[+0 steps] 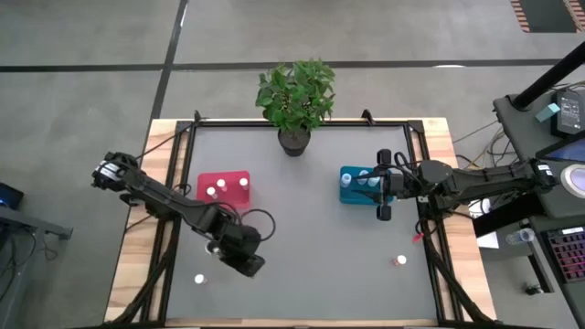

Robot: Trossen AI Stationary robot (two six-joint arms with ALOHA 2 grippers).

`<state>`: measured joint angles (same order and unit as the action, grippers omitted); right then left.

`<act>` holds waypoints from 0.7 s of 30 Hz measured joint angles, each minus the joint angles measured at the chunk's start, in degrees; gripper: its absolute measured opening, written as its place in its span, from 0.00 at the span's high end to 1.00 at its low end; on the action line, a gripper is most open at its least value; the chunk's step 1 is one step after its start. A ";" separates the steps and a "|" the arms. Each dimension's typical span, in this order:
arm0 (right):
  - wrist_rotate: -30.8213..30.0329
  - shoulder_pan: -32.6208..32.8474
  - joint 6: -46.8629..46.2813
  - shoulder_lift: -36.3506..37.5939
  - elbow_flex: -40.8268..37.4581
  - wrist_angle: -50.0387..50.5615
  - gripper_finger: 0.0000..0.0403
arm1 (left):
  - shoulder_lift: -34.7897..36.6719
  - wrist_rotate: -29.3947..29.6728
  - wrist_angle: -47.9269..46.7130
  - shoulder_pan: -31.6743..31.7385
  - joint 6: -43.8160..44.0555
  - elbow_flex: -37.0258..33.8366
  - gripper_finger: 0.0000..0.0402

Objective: Pick and place medicine bottles into bin by pill shape (circle, oval)
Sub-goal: Put the pink tablet bottle into the red bin

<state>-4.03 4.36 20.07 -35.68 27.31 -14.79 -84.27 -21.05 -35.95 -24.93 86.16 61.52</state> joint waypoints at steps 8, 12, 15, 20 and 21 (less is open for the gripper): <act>-0.01 0.00 0.07 -0.07 0.00 0.02 0.66 | 3.11 0.08 -24.51 -0.50 1.96 3.58 0.60; -0.01 0.00 0.03 -0.07 0.00 0.03 0.66 | 3.49 -0.73 -26.90 -2.13 4.85 3.25 0.60; -0.01 0.00 0.02 -0.07 0.00 0.16 0.66 | 3.54 -7.68 -23.97 -3.75 8.80 3.27 0.60; -0.02 0.00 0.02 -0.07 0.00 1.00 0.66 | 2.66 -8.98 -23.08 -8.57 11.15 6.79 0.60; -0.03 0.00 0.06 -0.07 0.00 1.01 0.66 | 2.21 -7.50 -23.10 -9.94 11.68 7.99 0.60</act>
<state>-4.05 4.36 20.13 -35.75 27.31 -13.77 -82.06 -28.54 -59.05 -34.86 97.84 69.51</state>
